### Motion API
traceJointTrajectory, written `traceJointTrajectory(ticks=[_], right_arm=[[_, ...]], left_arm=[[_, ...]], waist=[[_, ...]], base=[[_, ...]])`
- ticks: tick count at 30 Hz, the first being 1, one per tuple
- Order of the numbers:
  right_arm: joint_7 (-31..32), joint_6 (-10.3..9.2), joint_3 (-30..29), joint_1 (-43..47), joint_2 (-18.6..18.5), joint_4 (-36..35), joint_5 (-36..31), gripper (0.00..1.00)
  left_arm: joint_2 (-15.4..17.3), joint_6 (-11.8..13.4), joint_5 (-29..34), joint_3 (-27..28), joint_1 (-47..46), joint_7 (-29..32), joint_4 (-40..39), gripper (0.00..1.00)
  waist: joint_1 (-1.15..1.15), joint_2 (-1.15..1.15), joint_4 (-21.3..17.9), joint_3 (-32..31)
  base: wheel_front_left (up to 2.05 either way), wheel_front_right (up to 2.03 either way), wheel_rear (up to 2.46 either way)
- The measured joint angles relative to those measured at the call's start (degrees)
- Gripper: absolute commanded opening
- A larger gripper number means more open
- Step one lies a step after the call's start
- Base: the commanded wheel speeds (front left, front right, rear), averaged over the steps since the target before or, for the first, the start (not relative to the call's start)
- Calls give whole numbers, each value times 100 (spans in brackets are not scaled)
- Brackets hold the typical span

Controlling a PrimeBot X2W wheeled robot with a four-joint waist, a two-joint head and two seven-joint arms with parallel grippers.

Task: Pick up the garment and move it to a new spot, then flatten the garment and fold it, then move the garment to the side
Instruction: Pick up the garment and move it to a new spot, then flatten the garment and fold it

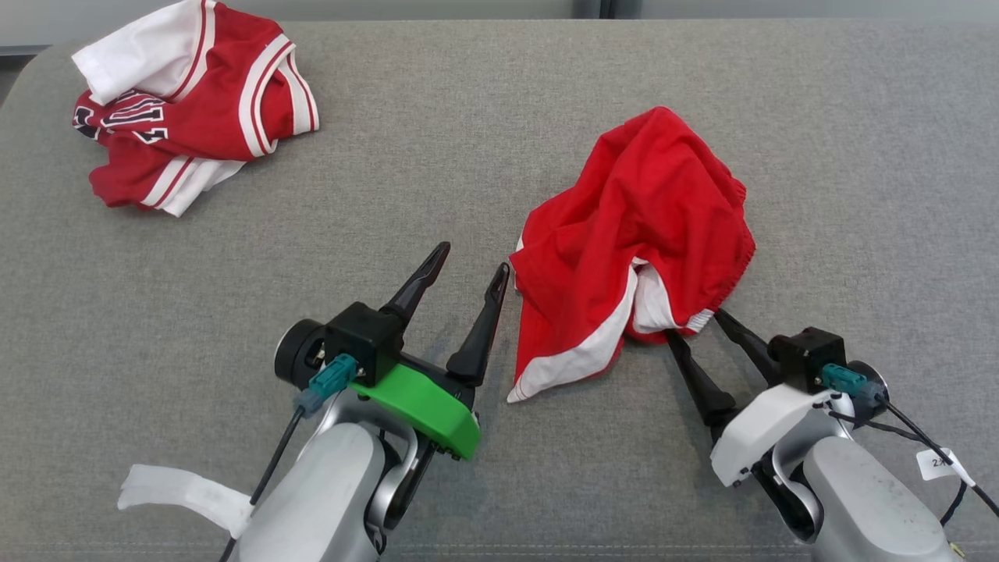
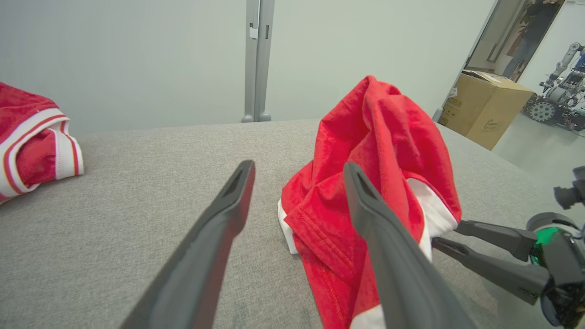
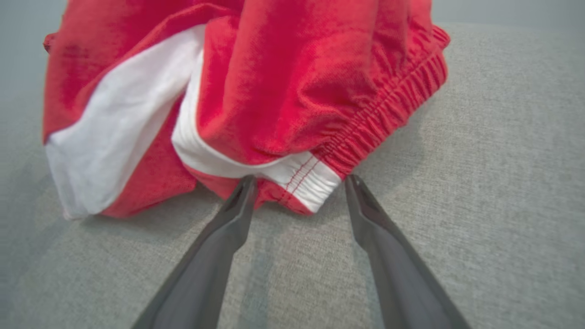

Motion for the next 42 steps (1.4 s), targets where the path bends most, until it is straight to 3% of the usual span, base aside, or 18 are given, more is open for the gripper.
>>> traceJointTrajectory(ticks=[12, 20, 21, 22, 23, 25, 33, 38, 42], right_arm=[[0, 0, 474, -277, 14, 66, 394, 100], [0, 0, 907, -430, -86, 22, 455, 74], [0, 0, 973, -476, -124, -18, 456, 47], [0, 0, 987, -492, -145, -42, 456, 42], [0, 0, 1005, -508, -167, -64, 456, 24], [0, 0, 1017, -519, -182, -83, 456, 0], [0, 0, 1021, -561, -187, -525, 554, 0], [-1, 0, 408, -566, -243, -1126, 658, 0], [0, 0, -13, -564, -583, -1301, 646, 0]], left_arm=[[0, 74, 140, 100, 104, 0, -152, 100], [18, 123, 163, 164, 216, 0, -193, 100], [26, 133, 181, 174, 231, 0, -199, 100], [27, 136, 196, 179, 243, 0, -204, 100], [29, 137, 203, 180, 254, 0, -205, 100], [30, 137, 203, 183, 260, 0, -207, 100], [79, 196, 198, 410, 490, 0, -215, 100], [99, 213, 138, 569, 689, 0, -214, 100], [100, 205, 73, 560, 819, 0, -193, 100]], waist=[[0, 0, 15, 67], [0, 0, 0, 61], [0, 0, -8, 56], [0, 0, -12, 52], [0, 0, -16, 49], [0, 0, -21, 45], [0, 0, -153, -34], [0, 0, -322, -86], [0, 0, -487, -122]], base=[[0, 0, 0], [0, 0, 0], [0, 0, 0], [0, 0, 0], [0, 0, 0], [0, 0, 0], [0, 0, 0], [0, 0, 0], [0, 0, 0]])
